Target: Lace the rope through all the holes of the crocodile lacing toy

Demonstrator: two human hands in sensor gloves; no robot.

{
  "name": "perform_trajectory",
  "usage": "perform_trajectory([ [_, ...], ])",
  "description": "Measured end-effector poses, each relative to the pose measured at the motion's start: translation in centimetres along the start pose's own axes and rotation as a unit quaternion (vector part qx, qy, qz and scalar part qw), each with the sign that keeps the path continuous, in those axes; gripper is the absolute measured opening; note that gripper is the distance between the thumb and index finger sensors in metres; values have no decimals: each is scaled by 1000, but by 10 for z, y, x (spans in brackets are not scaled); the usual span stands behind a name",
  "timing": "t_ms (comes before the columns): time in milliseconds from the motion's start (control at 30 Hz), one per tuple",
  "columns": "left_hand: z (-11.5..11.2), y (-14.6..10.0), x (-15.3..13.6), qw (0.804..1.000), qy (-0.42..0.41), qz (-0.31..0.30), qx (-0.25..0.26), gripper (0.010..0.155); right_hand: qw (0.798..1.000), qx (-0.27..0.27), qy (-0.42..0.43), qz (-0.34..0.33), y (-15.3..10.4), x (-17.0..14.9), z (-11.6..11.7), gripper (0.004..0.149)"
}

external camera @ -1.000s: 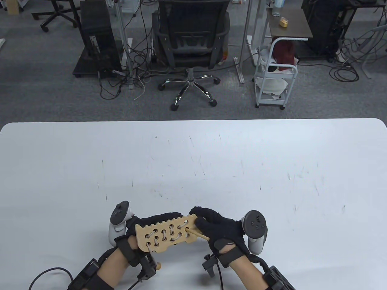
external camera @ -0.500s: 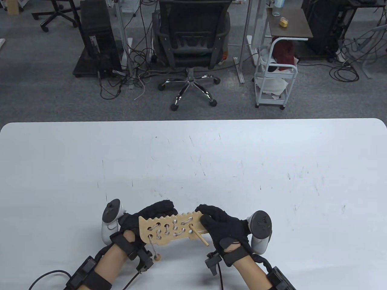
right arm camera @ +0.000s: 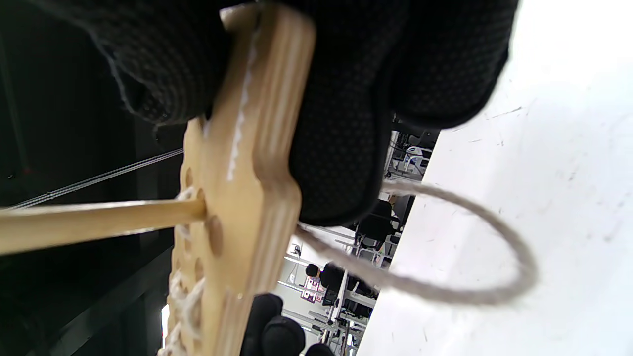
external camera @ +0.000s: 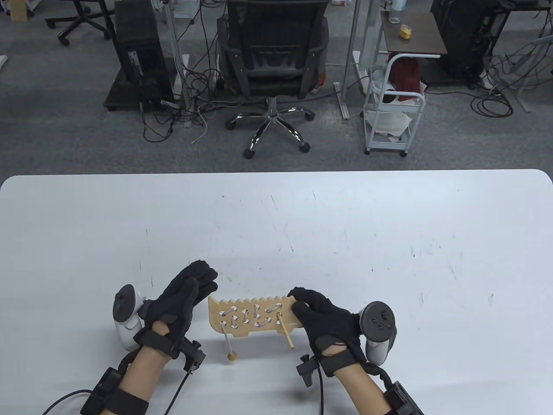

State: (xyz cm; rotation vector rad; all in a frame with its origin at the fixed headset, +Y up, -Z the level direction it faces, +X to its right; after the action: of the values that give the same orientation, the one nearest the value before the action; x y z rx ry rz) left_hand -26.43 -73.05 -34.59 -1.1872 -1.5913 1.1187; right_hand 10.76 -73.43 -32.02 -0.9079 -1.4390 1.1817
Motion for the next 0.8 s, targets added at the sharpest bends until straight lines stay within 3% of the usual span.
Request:
perform_trajectory([
  [233,-13,-6,20,994,96,-41,2,55,999,-12,-31,14,-1,-2,-1,44],
  [467,-37,-12,29,975,209,-78,-6,55,998,-25,-50,26,-2,-1,-2,44],
  [800,-70,-19,31,929,352,-114,-17,54,996,-30,-84,21,-5,5,4,45],
])
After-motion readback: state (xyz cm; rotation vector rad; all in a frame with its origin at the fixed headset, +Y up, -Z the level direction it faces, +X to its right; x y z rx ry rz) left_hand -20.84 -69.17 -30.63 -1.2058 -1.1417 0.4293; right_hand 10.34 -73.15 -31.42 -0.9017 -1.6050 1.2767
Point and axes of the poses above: the tracker on the back of each hand, its own x axis roughly to the thumb side, its own y axis roughly from the wrist to the fingertips, z = x × y, the point moved 2 cm from there along y, roughly from the wrist to the fingertips, and after that the axes turned 5 degrees about -y, right-handed, at the moved point
